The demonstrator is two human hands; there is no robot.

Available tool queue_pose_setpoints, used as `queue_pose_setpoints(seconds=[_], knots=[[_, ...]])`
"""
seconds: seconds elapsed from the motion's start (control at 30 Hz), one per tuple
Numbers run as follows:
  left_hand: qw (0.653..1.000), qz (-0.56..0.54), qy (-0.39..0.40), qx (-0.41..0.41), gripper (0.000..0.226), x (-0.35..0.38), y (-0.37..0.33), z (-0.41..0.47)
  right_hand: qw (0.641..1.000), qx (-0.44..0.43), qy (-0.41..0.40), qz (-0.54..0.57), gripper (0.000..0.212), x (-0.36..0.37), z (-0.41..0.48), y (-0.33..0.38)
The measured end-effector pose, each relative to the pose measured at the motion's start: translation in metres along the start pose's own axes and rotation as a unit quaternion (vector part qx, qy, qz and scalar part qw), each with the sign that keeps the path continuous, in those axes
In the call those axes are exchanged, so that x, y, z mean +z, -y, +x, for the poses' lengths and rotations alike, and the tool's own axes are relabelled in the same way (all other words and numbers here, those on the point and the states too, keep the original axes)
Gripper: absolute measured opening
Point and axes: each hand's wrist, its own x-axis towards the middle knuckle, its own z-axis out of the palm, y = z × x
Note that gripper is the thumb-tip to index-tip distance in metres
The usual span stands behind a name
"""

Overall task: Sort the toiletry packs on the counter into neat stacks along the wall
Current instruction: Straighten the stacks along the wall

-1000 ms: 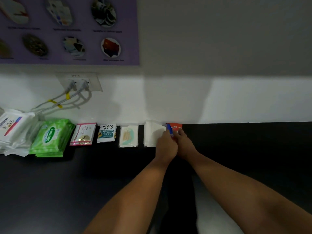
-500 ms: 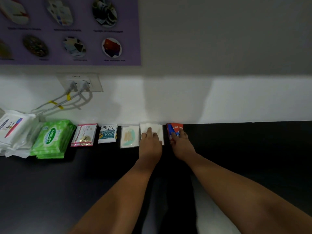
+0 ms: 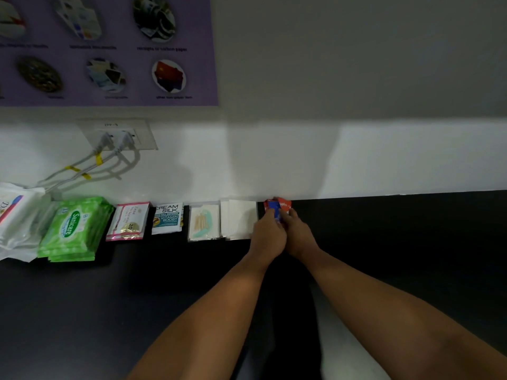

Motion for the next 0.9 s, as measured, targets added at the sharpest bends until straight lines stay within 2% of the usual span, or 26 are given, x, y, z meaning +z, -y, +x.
queue_pose_setpoints(seconds=[0.13, 0.27, 0.47, 0.9], knots=[[0.998, -0.001, 0.034, -0.052, 0.032, 0.011, 0.001, 0.002, 0.999, 0.002, 0.042, -0.017, 0.072, -0.001, 0.000, -0.006], [0.997, -0.014, 0.056, -0.059, 0.035, 0.012, 0.010, 0.004, 0.994, 0.000, 0.055, -0.093, 0.082, 0.001, 0.000, -0.006], [0.991, -0.074, 0.103, -0.044, 0.045, 0.012, 0.018, -0.011, 0.988, -0.019, 0.035, -0.151, 0.076, 0.009, -0.009, -0.009], [0.967, -0.194, 0.146, -0.073, 0.046, 0.021, 0.009, -0.030, 0.996, 0.024, -0.003, -0.089, 0.072, 0.004, -0.038, -0.036]])
